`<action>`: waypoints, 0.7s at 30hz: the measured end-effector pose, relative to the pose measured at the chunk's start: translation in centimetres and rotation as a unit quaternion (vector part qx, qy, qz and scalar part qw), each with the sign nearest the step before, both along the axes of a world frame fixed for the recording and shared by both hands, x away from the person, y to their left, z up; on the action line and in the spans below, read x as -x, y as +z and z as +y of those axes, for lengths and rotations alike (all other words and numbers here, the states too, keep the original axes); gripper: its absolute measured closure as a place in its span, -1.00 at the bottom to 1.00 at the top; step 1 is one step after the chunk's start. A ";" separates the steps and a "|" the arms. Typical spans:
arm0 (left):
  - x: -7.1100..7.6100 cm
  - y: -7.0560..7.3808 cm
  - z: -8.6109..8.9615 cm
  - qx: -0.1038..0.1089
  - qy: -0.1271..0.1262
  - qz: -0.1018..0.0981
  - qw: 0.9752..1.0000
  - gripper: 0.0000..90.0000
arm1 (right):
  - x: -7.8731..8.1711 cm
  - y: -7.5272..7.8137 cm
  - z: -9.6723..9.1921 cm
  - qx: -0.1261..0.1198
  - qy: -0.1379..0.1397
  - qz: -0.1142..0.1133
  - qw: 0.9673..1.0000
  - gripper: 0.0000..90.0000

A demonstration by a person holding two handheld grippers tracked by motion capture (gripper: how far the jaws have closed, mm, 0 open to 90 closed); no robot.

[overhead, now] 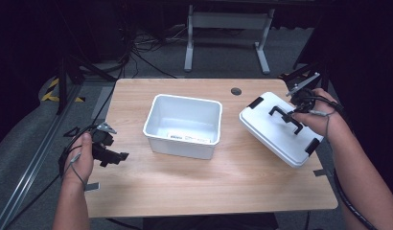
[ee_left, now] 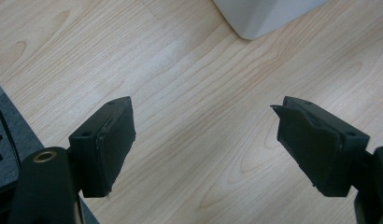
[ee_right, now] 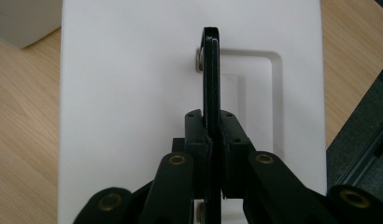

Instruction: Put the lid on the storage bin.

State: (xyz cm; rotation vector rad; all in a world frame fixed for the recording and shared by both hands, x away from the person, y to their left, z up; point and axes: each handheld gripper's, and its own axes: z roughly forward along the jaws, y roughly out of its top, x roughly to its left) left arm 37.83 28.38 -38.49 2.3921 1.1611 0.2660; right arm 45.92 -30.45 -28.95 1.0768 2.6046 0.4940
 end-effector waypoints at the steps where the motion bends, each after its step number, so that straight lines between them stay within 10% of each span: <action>1: 0.0 0.0 0.0 0.001 0.000 0.002 1.000 -0.56 | 0.0 0.4 0.1 -0.002 0.002 -0.003 1.000 0.89; 21: 1.0 0.3 0.2 0.021 -0.014 0.006 1.000 -0.56 | -0.2 4.8 4.8 -0.019 0.076 -0.024 0.997 0.89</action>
